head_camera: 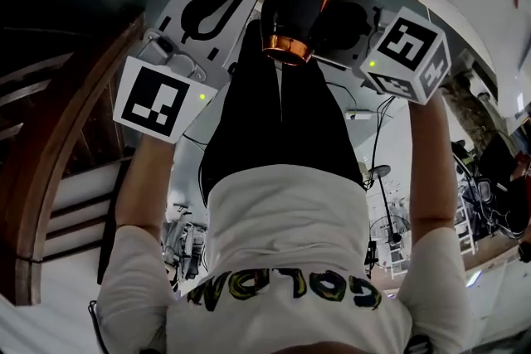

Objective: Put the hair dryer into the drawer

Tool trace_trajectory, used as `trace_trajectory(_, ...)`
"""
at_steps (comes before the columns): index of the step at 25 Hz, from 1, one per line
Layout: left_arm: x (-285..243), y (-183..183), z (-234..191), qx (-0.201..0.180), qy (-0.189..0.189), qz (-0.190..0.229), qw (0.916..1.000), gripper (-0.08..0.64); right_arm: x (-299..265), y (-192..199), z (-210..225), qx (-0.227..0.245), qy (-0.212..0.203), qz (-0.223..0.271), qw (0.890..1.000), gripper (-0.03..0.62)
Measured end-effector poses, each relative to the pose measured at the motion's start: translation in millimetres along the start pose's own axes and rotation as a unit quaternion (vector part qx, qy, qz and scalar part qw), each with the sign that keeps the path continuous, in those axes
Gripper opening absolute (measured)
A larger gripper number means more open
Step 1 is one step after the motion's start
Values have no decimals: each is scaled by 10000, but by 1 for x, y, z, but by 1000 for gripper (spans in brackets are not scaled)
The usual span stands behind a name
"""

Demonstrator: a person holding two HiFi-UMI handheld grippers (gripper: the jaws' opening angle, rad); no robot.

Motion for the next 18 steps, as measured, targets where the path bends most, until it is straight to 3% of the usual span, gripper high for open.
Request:
trace_trajectory(12,-26,16,-21,-170,107,-446,9988,11,-17,-8,57,60,734,-231,9970,276)
trace_trajectory(18,-24,20,-35,-146,48,-546,9984,11,-26,-17,76,241,1446,-538,9877,276)
Point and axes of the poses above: the fingertips, and each gripper's own axes: x backward along the fingers, z to its right, y out of its underside, the point moved 2 cm from there along x, backward along the fingers, and after that the axes turned 5 degrees about -x, right-handed, at the moved point
